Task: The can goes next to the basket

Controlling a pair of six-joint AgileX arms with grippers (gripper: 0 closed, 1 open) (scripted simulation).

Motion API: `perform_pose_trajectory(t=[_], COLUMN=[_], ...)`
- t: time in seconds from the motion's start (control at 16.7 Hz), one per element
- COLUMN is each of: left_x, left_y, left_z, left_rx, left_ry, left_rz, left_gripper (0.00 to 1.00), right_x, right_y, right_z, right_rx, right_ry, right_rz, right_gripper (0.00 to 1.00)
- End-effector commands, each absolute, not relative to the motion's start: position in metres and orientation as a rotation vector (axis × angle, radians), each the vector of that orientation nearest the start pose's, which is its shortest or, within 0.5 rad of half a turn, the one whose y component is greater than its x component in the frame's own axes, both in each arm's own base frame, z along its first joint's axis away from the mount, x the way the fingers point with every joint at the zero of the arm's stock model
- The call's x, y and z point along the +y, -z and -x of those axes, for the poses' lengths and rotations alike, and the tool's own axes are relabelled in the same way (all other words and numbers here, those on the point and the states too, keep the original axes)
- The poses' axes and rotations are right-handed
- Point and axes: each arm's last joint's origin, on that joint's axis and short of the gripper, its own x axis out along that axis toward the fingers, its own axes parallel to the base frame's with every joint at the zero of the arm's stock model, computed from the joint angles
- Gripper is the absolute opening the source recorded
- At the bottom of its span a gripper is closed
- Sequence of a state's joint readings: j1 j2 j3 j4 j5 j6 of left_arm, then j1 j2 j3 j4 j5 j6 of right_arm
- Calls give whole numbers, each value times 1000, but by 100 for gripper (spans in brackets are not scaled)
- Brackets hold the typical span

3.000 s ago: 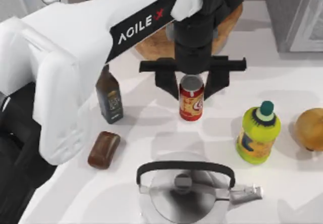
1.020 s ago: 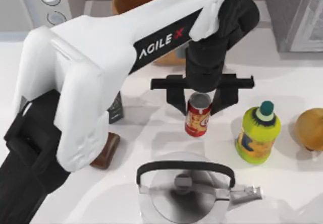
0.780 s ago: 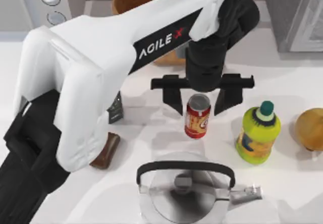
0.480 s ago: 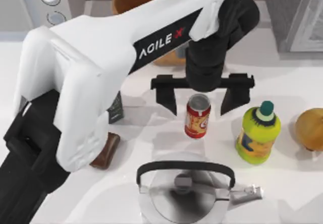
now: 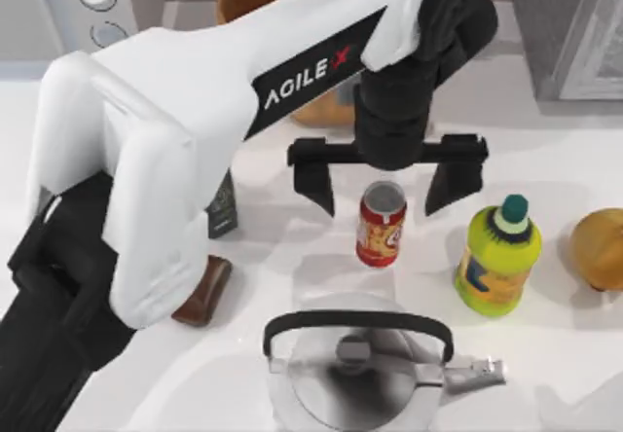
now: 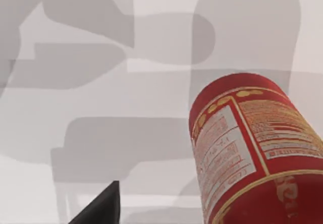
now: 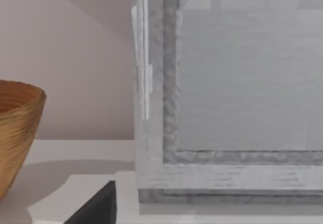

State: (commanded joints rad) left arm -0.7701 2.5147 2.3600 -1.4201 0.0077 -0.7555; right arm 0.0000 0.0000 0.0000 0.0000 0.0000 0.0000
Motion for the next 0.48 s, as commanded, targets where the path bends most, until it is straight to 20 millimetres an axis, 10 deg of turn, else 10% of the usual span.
perform_pose_trajectory(t=[0.48], left_x=[-341], left_y=[-212], left_z=[-352], left_rx=[1574], left_ry=[15], left_rz=[-13], left_gripper=[100], right_x=[-1], right_y=[-160], right_z=[-106], right_rx=[0], right_ry=[0], right_rz=[0], right_gripper=[100])
